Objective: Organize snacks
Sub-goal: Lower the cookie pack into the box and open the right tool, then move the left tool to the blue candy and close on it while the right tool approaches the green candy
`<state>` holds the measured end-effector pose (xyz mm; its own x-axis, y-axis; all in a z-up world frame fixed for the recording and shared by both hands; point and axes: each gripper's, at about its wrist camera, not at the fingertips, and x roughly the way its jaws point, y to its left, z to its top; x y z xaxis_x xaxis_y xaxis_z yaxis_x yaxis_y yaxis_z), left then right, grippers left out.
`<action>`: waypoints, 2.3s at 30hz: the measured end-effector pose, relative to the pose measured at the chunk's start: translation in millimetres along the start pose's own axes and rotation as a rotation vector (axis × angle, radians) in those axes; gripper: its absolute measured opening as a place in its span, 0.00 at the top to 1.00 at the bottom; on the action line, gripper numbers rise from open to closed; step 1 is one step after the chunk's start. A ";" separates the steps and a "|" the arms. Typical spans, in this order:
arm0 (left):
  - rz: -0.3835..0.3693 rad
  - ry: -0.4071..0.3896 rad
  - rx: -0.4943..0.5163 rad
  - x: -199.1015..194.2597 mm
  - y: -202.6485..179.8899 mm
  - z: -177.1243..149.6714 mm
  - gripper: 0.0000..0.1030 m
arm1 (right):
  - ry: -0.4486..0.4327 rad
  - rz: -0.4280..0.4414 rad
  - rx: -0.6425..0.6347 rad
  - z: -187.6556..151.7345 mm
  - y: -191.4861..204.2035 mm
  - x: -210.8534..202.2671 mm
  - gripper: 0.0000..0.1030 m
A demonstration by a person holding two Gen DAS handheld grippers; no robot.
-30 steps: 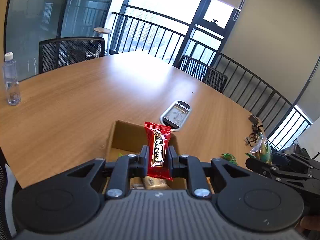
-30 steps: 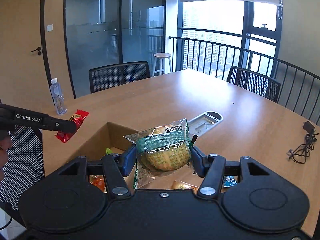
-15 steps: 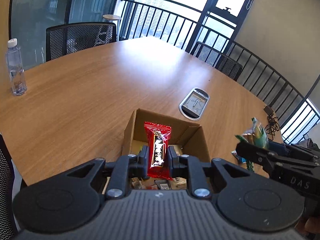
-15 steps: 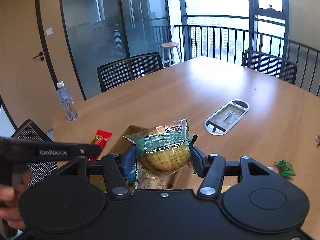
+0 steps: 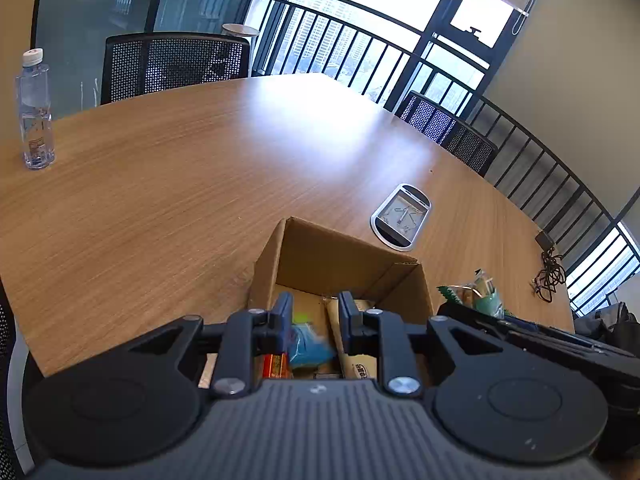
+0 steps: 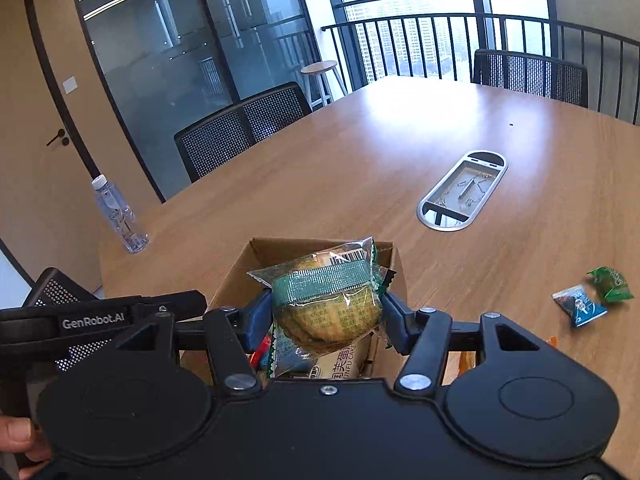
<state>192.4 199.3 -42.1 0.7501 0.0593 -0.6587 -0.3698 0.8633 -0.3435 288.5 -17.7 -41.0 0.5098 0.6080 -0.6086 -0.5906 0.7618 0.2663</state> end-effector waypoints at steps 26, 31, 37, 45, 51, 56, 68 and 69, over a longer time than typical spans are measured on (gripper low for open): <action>-0.024 -0.058 -0.062 -39.9 -27.2 -2.7 0.00 | -0.112 -0.137 -0.023 -0.3 -58.0 -78.0 0.00; -0.043 -0.053 -0.017 -45.1 -52.8 -10.9 0.00 | -0.111 -0.162 -0.004 -8.1 -74.5 -92.7 0.00; -0.054 -0.038 0.034 -43.6 -77.5 -22.0 0.00 | -0.120 -0.179 0.026 -18.5 -92.5 -101.0 0.00; -0.059 -0.012 0.082 -28.0 -110.5 -34.0 0.00 | -0.126 -0.199 0.066 -31.1 -122.8 -101.6 0.00; -0.069 0.015 0.140 -3.0 -139.1 -43.7 0.00 | -0.126 -0.233 0.108 -39.0 -148.6 -101.9 0.00; -0.090 0.029 0.174 14.5 -157.4 -50.1 0.00 | -0.142 -0.268 0.148 -42.4 -171.6 -102.8 0.00; -0.153 0.057 0.205 63.3 -196.2 -52.6 0.04 | -0.178 -0.291 0.268 -63.4 -218.4 -96.1 0.04; -0.162 0.066 0.203 69.7 -199.8 -52.8 0.06 | -0.181 -0.286 0.281 -65.9 -222.0 -94.2 0.05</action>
<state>289.6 4.5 -54.7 0.7506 -0.1152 -0.6507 -0.1250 0.9421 -0.3111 330.4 -258.8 -92.0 0.7442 0.3741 -0.5533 -0.2293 0.9212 0.3144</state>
